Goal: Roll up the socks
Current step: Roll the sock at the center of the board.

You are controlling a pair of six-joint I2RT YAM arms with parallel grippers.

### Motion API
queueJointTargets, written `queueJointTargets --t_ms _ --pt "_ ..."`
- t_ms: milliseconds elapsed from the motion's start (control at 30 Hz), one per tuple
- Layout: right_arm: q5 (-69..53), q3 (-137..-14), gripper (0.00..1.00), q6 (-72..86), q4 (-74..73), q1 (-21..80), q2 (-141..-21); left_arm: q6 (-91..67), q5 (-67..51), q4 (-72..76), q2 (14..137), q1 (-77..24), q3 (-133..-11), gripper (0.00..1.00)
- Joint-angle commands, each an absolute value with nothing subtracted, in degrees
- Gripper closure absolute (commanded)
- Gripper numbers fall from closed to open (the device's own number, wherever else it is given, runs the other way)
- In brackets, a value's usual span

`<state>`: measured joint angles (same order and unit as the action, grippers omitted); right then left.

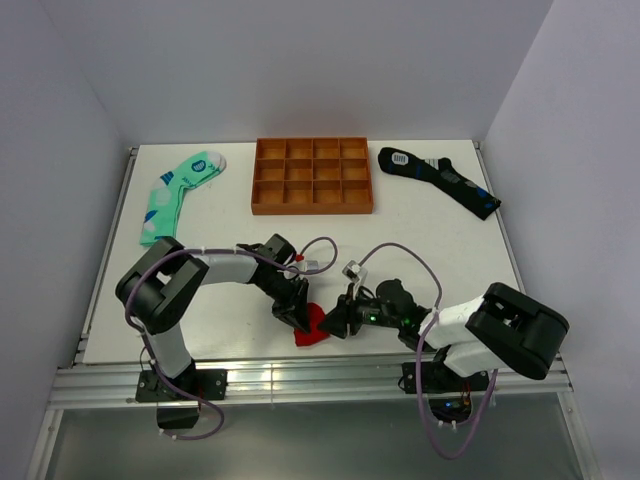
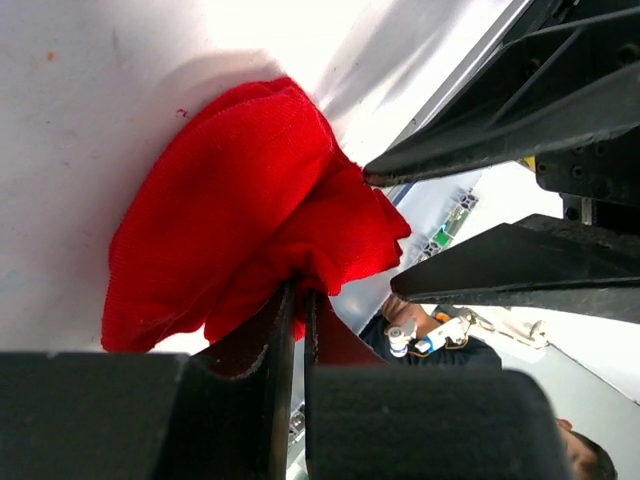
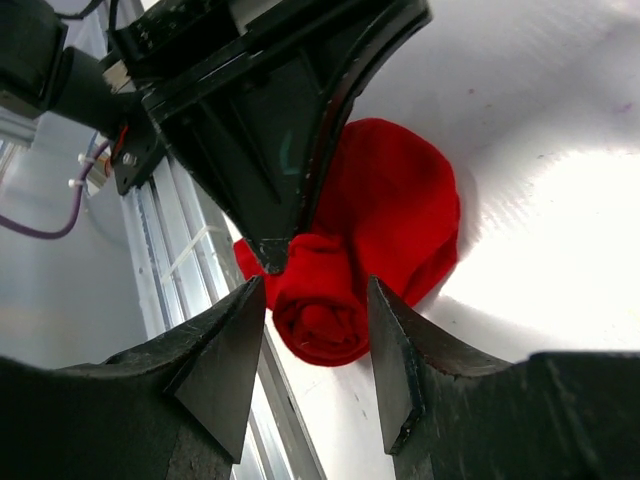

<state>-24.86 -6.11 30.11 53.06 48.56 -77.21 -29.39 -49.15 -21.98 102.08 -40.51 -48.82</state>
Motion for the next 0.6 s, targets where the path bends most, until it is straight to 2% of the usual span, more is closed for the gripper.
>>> queueJointTargets --t_ms 0,567 --pt "-23.65 -8.0 0.48 27.78 54.76 49.92 -76.2 -26.19 -44.74 -24.52 104.06 -40.26 -48.25 1.0" --pt "-14.95 -14.15 0.49 23.29 42.19 57.04 -78.31 -24.35 -45.44 -26.19 106.44 -39.2 -49.66 1.0"
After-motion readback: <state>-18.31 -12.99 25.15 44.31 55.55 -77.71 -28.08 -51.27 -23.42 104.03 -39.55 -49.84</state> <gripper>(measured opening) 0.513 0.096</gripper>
